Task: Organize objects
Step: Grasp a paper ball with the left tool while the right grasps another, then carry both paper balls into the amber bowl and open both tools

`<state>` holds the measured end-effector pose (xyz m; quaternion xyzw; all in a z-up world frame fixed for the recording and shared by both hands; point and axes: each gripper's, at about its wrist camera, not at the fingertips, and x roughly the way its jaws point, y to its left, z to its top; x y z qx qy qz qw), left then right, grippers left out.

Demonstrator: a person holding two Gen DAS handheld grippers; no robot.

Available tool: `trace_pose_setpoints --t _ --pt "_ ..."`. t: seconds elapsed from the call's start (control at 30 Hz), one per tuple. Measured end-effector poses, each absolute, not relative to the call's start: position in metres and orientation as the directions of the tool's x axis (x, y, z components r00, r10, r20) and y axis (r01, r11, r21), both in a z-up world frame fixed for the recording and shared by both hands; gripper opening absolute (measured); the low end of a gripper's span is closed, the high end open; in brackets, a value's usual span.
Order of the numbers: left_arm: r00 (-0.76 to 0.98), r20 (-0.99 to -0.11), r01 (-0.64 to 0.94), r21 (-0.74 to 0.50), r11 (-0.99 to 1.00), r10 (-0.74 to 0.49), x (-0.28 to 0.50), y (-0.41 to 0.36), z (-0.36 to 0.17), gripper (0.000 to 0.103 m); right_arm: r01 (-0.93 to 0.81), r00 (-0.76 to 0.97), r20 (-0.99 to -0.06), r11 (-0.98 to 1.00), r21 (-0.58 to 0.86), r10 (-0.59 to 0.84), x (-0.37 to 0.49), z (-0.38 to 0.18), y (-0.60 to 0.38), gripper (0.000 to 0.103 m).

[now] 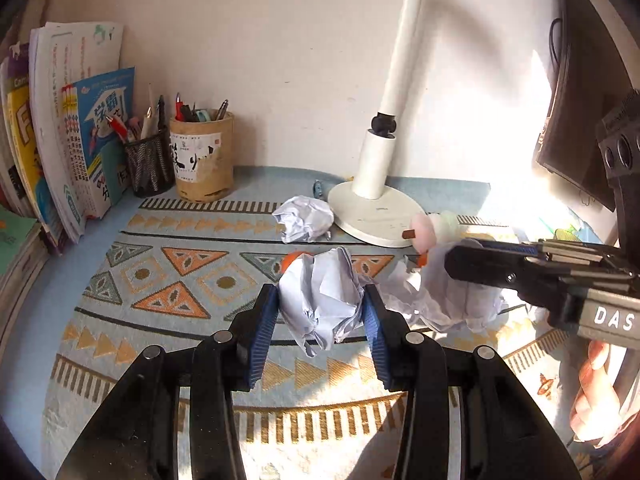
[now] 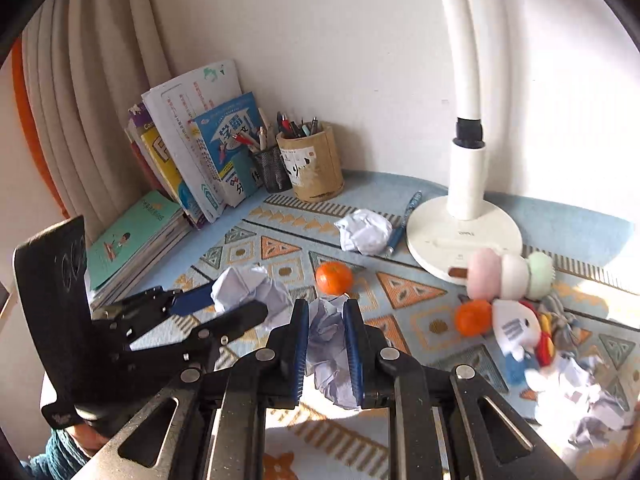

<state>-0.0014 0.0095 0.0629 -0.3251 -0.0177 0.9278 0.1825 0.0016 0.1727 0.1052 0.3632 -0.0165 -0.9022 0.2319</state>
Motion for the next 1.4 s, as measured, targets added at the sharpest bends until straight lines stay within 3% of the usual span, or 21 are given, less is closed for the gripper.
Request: trace_pose_setpoints --t 0.2,0.37,0.47,0.5,0.53,0.73,0.97,1.0,1.07,1.2,1.33,1.4 --pt "-0.665 -0.604 -0.348 -0.269 -0.898 0.439 0.046 0.053 0.044 0.040 0.370 -0.658 -0.707 -0.929 -0.004 -0.259 0.098 0.080 0.229 0.017" --pt "-0.628 -0.609 -0.375 -0.309 -0.874 0.485 0.071 0.081 0.035 0.040 0.332 -0.651 -0.724 -0.943 -0.001 -0.228 0.149 0.055 0.262 0.023" --pt "-0.610 -0.621 -0.391 -0.305 -0.869 0.492 0.082 0.093 0.031 0.040 0.299 -0.635 -0.739 -0.954 0.032 -0.224 0.165 0.038 0.273 0.042" --pt "-0.608 -0.626 -0.397 -0.293 -0.870 0.489 0.086 0.095 0.030 0.040 0.277 -0.642 -0.738 -0.960 0.030 -0.208 0.169 0.035 0.276 0.056" --pt "-0.605 -0.632 -0.402 -0.284 -0.871 0.485 0.090 0.098 0.028 0.040 0.260 -0.647 -0.735 -0.965 0.036 -0.202 0.174 0.031 0.279 0.063" --pt "-0.550 -0.659 -0.425 -0.308 -0.851 0.513 0.099 0.106 0.015 0.040 0.146 -0.658 -0.728 -0.981 0.126 -0.191 0.194 0.020 0.307 0.065" --pt "-0.518 -0.666 -0.466 -0.306 -0.830 0.537 0.109 0.127 0.013 0.040 0.015 -0.649 -0.716 -0.946 0.325 -0.256 0.176 0.012 0.342 0.065" --pt "-0.514 -0.666 -0.475 -0.304 -0.826 0.541 0.111 0.131 0.015 0.040 -0.004 -0.646 -0.720 -0.942 0.337 -0.254 0.173 0.009 0.345 0.063" --pt "-0.509 -0.664 -0.500 -0.290 -0.816 0.548 0.114 0.139 0.019 0.040 -0.001 -0.654 -0.716 -0.946 0.323 -0.243 0.176 0.012 0.347 0.037" --pt "-0.504 -0.636 -0.579 -0.252 -0.775 0.584 0.121 0.163 0.043 0.040 0.035 -0.731 -0.637 -0.946 0.323 -0.245 0.200 0.041 0.359 0.037" --pt "-0.500 -0.585 -0.680 -0.191 -0.708 0.639 0.123 0.213 0.081 0.040 -0.048 -0.856 -0.510 -0.969 0.241 -0.084 0.225 0.100 0.396 0.037" --pt "-0.510 -0.564 -0.710 -0.151 -0.688 0.650 0.123 0.245 0.096 0.041 -0.157 -0.882 -0.468 -0.974 0.165 0.063 0.228 0.122 0.419 0.038"
